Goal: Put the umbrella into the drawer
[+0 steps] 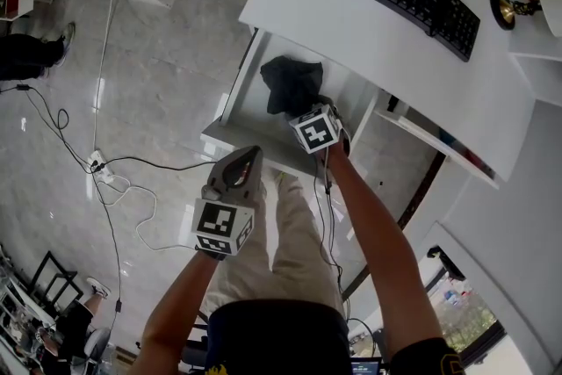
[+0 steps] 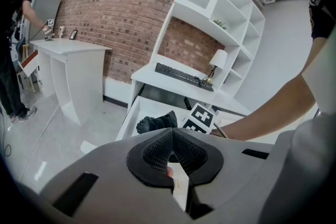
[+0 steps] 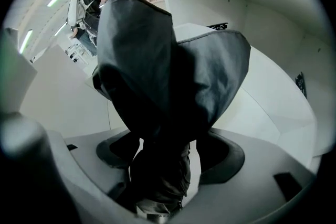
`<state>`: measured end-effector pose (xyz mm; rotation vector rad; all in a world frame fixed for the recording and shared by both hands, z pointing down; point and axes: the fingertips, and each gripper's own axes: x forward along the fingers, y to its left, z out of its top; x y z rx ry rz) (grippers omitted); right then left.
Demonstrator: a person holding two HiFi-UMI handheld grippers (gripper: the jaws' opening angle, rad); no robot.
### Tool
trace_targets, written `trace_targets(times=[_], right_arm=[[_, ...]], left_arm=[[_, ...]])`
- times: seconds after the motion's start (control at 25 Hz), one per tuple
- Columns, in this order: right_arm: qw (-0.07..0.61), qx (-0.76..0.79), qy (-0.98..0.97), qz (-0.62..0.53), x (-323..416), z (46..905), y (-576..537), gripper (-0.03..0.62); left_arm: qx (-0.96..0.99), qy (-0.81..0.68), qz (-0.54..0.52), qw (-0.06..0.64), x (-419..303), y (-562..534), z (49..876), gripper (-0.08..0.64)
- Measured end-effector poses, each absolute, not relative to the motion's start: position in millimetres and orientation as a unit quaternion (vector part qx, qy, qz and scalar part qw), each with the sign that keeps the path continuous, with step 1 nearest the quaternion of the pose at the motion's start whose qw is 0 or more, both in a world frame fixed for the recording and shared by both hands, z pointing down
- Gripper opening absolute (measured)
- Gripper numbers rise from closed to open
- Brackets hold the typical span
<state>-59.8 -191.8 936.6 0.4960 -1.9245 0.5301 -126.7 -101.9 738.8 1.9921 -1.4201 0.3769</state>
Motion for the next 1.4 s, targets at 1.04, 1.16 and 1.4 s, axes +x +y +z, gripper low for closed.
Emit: trace_targets(times=[1.04,1.16,1.4], right_arm=[[0.389,0.32,-0.842,0.195,-6.2,709.1,-173.4,0.098],[0.336,0.367,-0.845,0.196,1.7,658.3,-168.2,0.038],[0.229,0.443,-0.848,0.179,30.8,551.9,-178.6,0.003]], left_arm=[[0.791,-0.544,0.121,0.252,-133.5,-122.0,590.2,0.015],[0.791,-0.541,0.113,0.261,-136.2,-112.2,564.9,0.015],[0.808,-0.538,0.108,0.216,-129.5,-120.9,506.1,0.015]])
